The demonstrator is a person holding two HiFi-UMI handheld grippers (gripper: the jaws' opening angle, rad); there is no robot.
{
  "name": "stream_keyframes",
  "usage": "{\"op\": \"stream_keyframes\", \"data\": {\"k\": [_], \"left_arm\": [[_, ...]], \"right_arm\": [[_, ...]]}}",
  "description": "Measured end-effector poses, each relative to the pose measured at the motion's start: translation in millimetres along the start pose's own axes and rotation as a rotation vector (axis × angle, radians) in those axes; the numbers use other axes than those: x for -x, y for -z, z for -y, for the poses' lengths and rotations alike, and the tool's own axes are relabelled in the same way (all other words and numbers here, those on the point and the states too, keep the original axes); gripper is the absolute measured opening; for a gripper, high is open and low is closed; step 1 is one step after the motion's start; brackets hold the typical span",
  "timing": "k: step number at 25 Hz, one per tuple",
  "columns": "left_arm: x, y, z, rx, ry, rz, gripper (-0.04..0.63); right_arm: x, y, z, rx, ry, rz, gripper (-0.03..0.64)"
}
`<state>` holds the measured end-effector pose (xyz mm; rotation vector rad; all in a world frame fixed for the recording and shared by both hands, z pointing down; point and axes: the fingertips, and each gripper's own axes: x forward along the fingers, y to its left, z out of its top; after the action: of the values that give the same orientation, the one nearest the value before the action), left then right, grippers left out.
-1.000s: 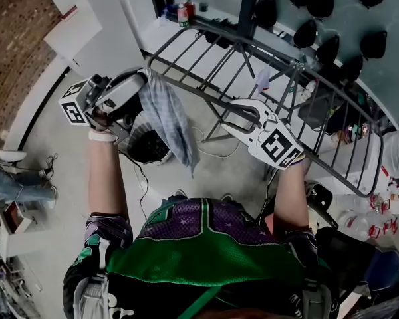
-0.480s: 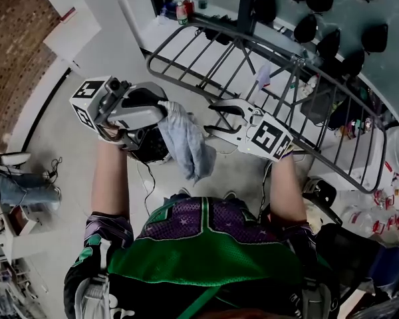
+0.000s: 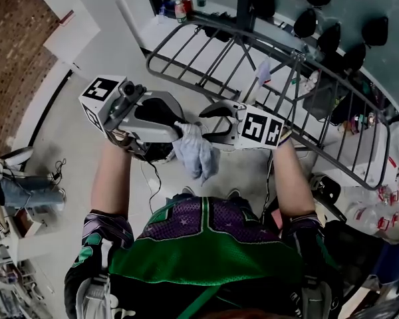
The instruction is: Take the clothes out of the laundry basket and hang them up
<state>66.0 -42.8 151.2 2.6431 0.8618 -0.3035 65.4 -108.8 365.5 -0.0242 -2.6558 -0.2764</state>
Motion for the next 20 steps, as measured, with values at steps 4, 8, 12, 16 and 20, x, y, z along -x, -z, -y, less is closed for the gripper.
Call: {"op": "stream_keyframes", "data": {"k": [4,8,12,16,20], "left_arm": [[0.7,0.5,-4.3,0.007,0.0,0.015,0.038],[4.7,-1.8,-7.7,0.004,-0.021,0.034,0.038],[14.9,-4.3,-9.6,-0.009,-0.074,0.052,0.038],[28.6,-10.4,-15.9,-0.025,-0.14,0.079,0.038],[34.4,-10.8,-24.5,-0.046,-0.223,0.087,0.038]], "right_arm": [[-5.3,-5.8,-8.7,0.05,-0.03,0.012,0.182],[-7.0,-7.9,-13.9,0.073,-0.023,0.027,0.083],[5.6,-3.4,-12.3,0.047,0.008,0.029,0.074],[37.7,2.0,0.3,0.001,0.092,0.043,0.028],[73.0,11.8,3.3,-0.022,0.17,0.027,0.028]]}}
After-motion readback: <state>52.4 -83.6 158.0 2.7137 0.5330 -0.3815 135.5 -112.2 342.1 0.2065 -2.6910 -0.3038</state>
